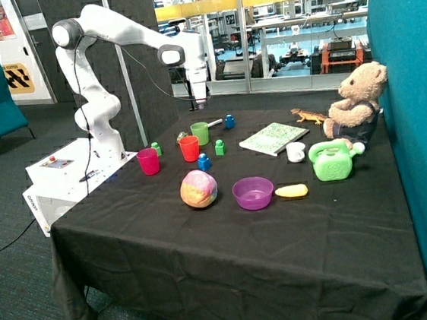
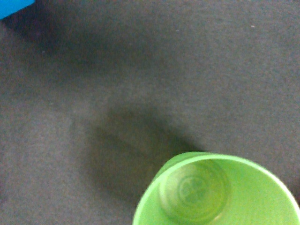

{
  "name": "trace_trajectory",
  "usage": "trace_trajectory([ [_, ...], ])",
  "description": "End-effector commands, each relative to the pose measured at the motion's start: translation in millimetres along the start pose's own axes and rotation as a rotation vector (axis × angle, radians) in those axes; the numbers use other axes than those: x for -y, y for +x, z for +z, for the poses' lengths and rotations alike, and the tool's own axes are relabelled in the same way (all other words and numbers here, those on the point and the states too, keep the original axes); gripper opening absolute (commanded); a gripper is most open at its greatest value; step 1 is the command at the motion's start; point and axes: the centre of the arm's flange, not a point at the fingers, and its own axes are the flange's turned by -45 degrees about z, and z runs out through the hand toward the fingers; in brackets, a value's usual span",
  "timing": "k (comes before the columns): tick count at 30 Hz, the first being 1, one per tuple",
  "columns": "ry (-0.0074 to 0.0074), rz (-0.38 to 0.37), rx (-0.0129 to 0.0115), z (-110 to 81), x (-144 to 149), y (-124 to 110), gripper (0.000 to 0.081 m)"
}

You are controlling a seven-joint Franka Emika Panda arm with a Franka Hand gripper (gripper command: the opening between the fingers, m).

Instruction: Stack the cups

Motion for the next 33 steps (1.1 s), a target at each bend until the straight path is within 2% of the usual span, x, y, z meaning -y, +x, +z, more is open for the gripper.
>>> trace_trajectory([
  [1,0.0016,-0.064,-0.0018,4.8,16,-4,0.017],
  [13,0.0015,-0.173,-0.0019,14.5,44,-18,0.017],
  [33,0.0015,-0.156,-0.0019,34.3,38,-29,0.018],
])
